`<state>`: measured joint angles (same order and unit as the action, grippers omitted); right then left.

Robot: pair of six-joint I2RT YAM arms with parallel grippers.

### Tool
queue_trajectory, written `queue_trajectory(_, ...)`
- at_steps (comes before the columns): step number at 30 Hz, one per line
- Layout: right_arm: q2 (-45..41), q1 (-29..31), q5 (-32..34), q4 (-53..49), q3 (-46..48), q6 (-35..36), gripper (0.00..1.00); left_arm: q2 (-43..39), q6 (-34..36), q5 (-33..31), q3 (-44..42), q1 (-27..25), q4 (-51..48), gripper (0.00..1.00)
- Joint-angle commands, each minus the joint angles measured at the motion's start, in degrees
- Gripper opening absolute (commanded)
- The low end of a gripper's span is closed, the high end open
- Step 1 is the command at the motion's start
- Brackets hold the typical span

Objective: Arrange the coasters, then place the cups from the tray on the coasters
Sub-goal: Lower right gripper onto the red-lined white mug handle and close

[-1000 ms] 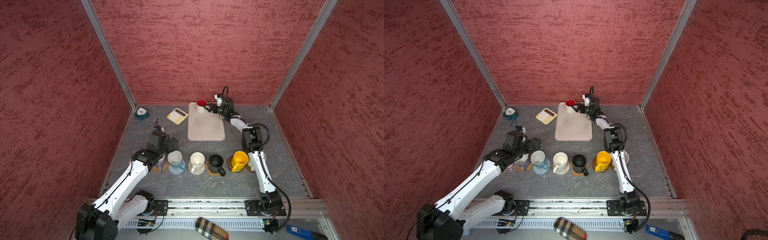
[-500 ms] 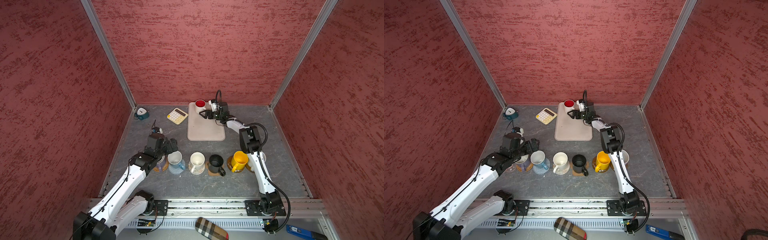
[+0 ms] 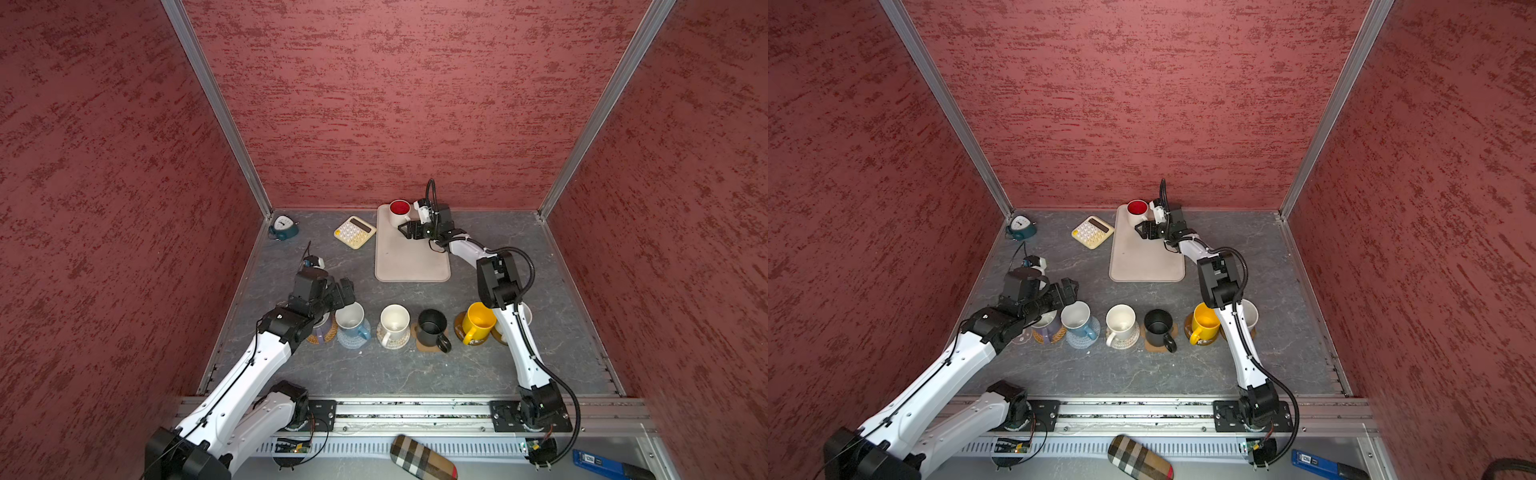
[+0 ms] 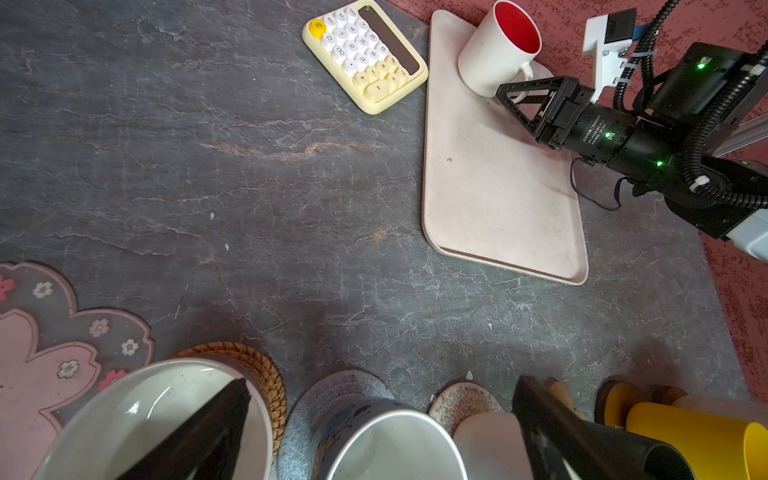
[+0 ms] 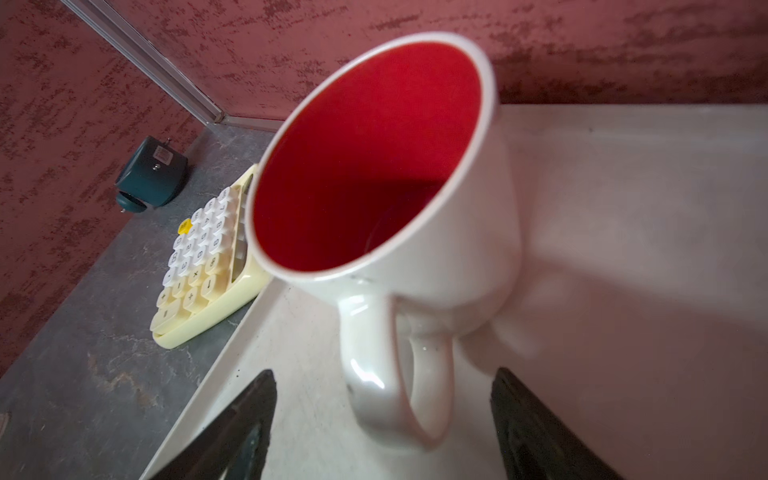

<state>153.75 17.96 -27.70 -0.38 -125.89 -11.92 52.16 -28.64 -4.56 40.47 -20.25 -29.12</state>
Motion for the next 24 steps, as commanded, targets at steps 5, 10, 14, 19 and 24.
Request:
queue_trajectory(5, -3.24, 1.02, 5.55, -0.07, -2.53, 4.45, 0.76, 0.66, 0.17, 0.03, -0.04, 0.22, 0.39, 1.00)
queue_trajectory(10, -2.12, 1.07, 4.95, -0.59, -4.34, 4.68, 0.62, 0.70, 0.17, 0.15, 0.05, 0.24, 0.42, 1.00)
queue_trajectory(14, -2.03, 1.51, 5.48, -0.84, -4.72, 5.71, 0.53, 0.99, 0.17, 0.32, 0.23, 0.21, 0.49, 1.00)
queue_trajectory(19, -1.68, 1.82, 5.74, -1.99, -5.53, 6.51, 0.47, 1.18, 0.06, 0.39, 0.47, 0.26, 0.41, 1.00)
queue_trajectory(24, -1.18, 2.08, 6.99, -3.46, -6.24, 7.76, 0.44, 1.17, 0.03, 0.47, 0.58, 0.21, 0.33, 1.00)
